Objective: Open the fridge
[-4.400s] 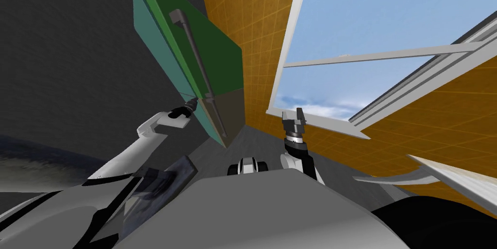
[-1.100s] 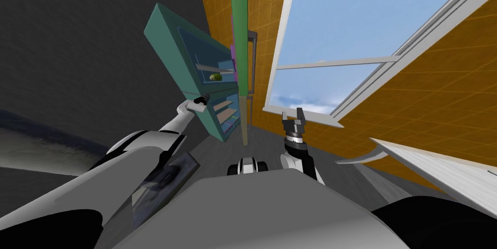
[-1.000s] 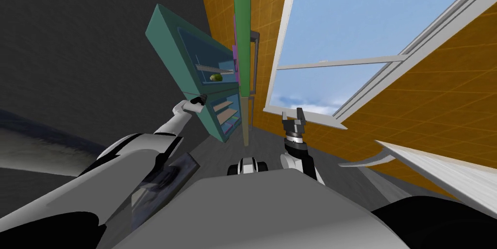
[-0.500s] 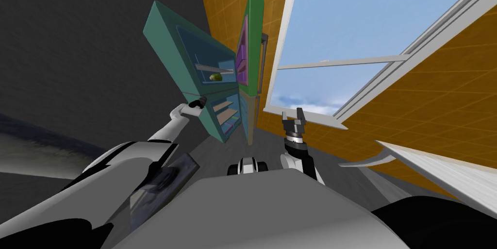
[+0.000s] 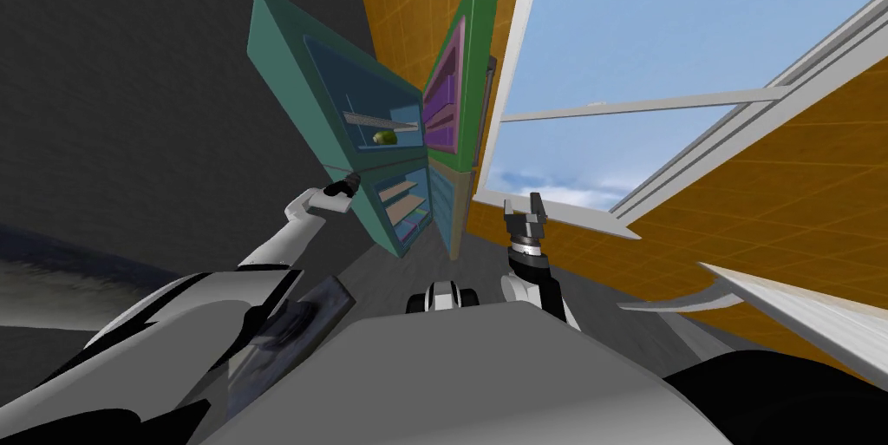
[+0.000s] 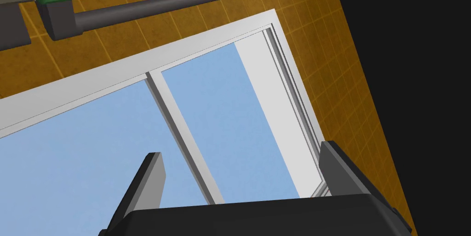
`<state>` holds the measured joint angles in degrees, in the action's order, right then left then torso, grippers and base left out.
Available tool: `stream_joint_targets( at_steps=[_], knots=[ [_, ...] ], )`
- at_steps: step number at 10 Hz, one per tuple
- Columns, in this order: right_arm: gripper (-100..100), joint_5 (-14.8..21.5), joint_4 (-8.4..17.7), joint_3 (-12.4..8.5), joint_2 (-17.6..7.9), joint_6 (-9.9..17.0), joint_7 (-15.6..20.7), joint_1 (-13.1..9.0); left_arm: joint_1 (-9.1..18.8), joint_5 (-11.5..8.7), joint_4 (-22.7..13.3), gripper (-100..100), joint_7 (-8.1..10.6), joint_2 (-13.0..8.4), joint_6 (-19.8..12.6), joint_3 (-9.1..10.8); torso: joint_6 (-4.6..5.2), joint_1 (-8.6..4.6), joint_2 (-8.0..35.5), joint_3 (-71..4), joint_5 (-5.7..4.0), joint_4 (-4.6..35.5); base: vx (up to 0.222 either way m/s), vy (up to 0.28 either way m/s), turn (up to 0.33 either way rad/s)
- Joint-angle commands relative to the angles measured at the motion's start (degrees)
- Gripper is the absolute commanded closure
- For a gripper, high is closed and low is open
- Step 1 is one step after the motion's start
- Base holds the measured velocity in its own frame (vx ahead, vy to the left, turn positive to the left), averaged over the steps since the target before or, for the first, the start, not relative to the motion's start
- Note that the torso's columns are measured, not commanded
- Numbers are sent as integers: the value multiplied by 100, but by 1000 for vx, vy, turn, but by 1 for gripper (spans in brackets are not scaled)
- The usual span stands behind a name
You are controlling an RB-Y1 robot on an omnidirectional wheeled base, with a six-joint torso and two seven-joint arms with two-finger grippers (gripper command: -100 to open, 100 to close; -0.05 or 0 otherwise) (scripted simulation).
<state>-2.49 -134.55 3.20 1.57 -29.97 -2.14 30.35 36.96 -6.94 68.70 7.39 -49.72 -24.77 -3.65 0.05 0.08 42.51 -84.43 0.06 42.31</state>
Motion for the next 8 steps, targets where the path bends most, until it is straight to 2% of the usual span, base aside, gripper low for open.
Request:
stream_joint_targets(
  at_steps=[1, 2, 3, 6, 7, 8],
  knots=[
    [0, 0, 0, 0, 0, 0, 0, 0, -247, -24, 348, 100, 2, -23, 10, 12, -5, -5, -8, -5, -4, 1, -16, 1, 2],
    [0, 0, 0, 0, 0, 0, 0, 0, -476, -40, 510, 100, 280, -298, -220, 283, -5, -9, -19, -12, -7, -1, 138, -33, 80],
    [0, 0, 0, 0, 0, 0, 0, 2, -742, -40, 812, 100, 328, -343, -220, 482, -11, -17, -63, -37, -9, -11, 185, -32, 108],
    [0, 0, 0, 0, 0, 0, 0, 1, -1216, -40, 1334, 100, 328, -343, -220, 510, -4, 0, 6, 3, -3, 5, 34, 2, -4],
    [0, 0, 0, 0, 0, 0, 0, 0, -1216, -40, 1437, 100, 328, -343, -220, 510, -6, -3, 15, 11, -4, 10, -20, 4, 4],
    [0, 0, 0, 0, 0, 0, 0, 0, -1518, -55, 1713, 100, 624, -645, -449, 816, -6, -9, 4, 4, -7, 7, 117, -14, 126]
  ],
)
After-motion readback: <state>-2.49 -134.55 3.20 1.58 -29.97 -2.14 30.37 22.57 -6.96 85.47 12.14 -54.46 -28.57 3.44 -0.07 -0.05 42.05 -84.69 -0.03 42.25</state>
